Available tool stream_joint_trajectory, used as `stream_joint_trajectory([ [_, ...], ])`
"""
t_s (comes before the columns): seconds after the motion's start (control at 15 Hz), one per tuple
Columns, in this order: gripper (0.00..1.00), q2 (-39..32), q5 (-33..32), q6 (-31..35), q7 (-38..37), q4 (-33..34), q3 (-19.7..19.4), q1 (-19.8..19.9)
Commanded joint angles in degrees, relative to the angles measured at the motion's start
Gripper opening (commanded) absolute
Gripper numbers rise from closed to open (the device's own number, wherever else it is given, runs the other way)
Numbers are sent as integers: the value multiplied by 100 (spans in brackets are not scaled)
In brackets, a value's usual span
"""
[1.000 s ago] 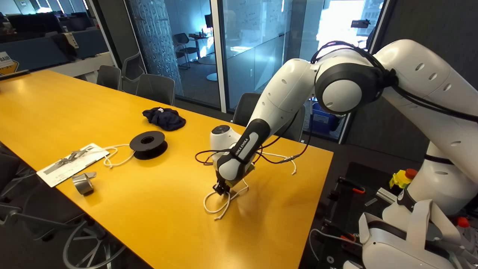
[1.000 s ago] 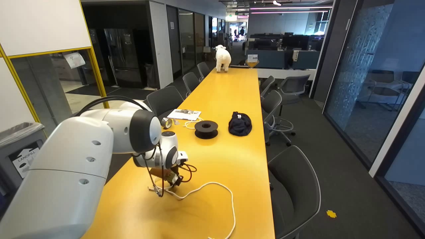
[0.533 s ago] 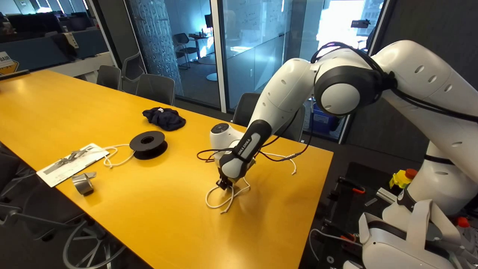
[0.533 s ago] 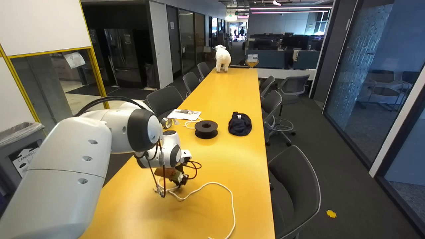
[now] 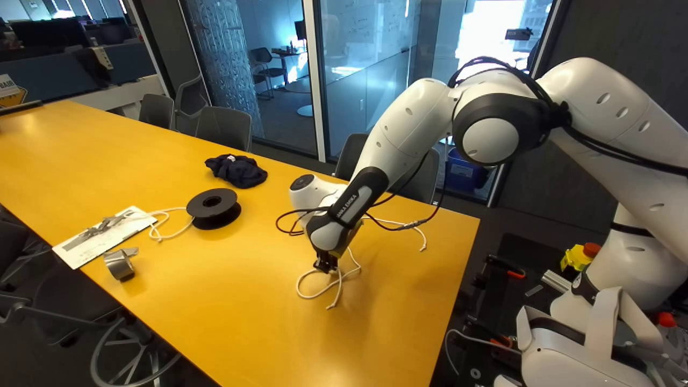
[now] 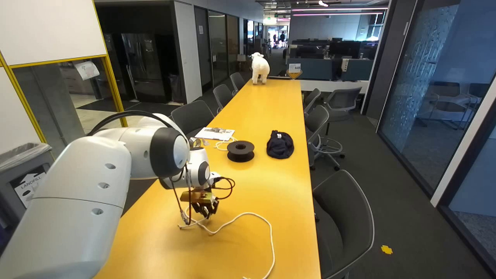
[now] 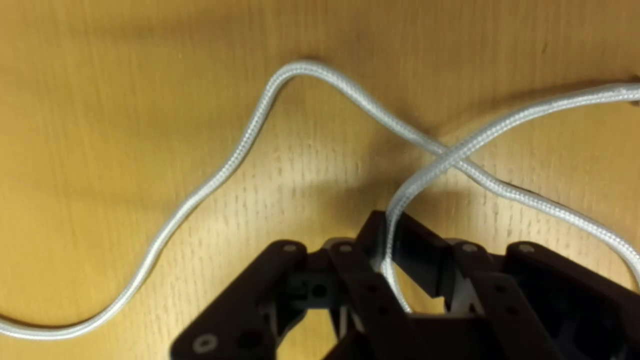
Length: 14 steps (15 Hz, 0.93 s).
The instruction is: Unwind the white rope
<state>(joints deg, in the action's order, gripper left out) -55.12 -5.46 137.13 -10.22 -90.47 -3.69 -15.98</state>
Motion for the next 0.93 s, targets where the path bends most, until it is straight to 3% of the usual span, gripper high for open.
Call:
stream_joint_trajectory([
  [0.0,4,-63,-147,-792,729,475,371,231],
  [0.53,3,-337,-446,-1997,2809,1390,844,608],
  [0.87,3,-670,-630,-2604,3502,2120,914,611],
])
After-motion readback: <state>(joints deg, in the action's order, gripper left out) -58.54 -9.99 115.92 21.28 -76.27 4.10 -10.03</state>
